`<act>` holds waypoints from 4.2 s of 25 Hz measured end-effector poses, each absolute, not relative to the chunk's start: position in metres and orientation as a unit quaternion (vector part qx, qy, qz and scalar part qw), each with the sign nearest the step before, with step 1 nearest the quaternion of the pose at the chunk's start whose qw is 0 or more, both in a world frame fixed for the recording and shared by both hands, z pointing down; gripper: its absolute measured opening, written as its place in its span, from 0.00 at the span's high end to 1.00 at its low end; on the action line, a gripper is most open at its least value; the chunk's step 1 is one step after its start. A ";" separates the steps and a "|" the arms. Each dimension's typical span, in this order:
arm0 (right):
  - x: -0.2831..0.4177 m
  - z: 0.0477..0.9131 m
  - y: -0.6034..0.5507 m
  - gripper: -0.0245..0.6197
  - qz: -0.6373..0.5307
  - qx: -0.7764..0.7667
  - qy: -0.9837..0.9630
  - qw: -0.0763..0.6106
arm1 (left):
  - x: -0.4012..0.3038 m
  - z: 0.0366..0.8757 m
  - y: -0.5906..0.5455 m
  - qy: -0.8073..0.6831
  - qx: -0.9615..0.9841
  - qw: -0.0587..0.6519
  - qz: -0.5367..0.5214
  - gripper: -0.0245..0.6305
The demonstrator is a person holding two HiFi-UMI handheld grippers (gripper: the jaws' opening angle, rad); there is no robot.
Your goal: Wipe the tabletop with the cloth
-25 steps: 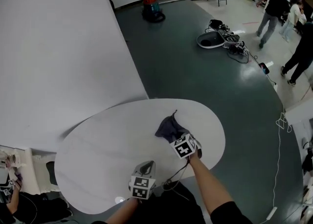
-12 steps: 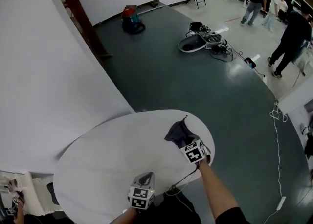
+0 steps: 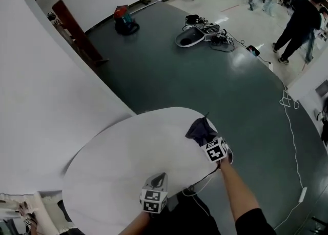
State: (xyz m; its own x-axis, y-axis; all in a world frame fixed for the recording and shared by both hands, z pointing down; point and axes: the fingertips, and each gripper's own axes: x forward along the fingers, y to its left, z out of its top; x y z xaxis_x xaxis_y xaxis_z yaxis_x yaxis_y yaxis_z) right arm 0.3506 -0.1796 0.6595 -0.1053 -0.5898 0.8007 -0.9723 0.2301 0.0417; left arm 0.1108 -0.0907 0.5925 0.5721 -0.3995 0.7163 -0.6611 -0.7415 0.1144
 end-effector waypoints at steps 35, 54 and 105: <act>0.235 0.660 -0.132 0.90 0.215 0.524 -0.699 0.436 | -0.035 0.589 -0.019 -0.421 0.819 0.257 0.292 0.95; 0.106 0.657 -0.117 0.90 0.162 0.461 -0.742 0.460 | -0.113 0.565 0.059 -0.515 0.779 0.267 0.238 0.95; -0.245 0.656 -0.016 0.90 0.097 0.294 -0.826 0.471 | -0.324 0.584 0.185 -0.651 0.665 0.311 0.194 0.95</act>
State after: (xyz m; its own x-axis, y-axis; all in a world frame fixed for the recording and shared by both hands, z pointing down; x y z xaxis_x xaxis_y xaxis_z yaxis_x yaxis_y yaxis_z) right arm -0.2451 -0.0156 0.6564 -0.3830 -0.3939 0.8355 -0.5761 0.8089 0.1173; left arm -0.3238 0.1854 0.5840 0.0769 -0.7452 0.6624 -0.9862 0.0408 0.1604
